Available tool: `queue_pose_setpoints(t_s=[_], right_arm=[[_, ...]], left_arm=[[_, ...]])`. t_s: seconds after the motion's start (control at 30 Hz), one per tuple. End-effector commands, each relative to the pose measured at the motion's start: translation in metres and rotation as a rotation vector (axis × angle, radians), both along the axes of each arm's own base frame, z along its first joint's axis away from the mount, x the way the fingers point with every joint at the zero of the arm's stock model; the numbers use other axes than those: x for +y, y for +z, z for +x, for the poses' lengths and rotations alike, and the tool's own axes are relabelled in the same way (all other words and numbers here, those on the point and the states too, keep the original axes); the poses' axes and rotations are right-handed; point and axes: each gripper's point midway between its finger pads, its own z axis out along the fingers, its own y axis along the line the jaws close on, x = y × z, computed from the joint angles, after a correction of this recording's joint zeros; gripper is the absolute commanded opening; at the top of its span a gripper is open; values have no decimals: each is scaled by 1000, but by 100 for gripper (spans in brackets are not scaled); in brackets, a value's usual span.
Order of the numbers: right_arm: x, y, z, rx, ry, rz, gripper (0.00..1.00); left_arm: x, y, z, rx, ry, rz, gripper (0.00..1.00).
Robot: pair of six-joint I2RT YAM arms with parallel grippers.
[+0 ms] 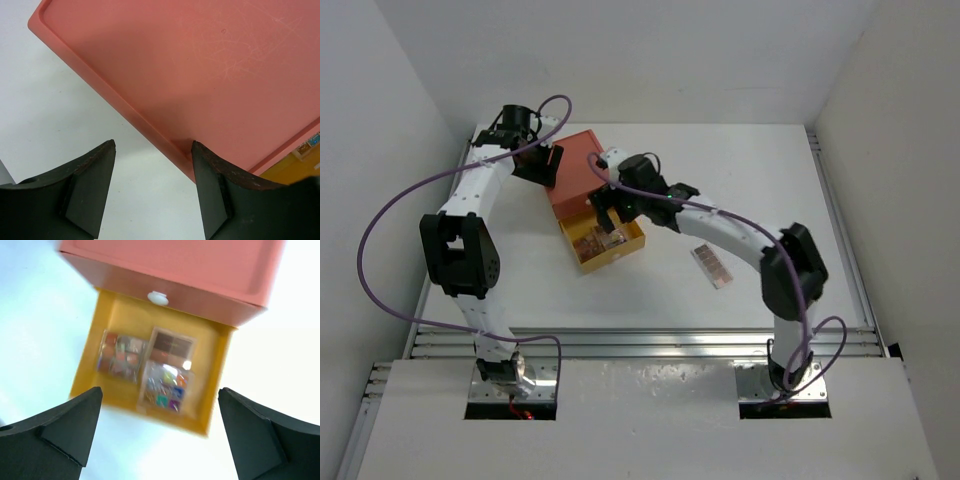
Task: Organize the makeup
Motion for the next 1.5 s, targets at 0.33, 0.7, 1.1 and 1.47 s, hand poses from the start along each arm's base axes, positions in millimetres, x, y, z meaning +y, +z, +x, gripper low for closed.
queue_pose_setpoints(t_s=[0.33,0.7,1.1,1.47], right_arm=[[-248,-64,-99,464,-155,-458,99],[-282,-130,-110,626,-210,-466,99],[-264,-146,-83,604,-94,-426,52],[-258,-92,-53,405,74,-489,0]], left_arm=[[-1,22,6,-59,-19,-2,68],[1,22,3,-59,-13,5,68],[4,23,1,-60,-2,20,68],[9,23,1,-61,0,26,68]])
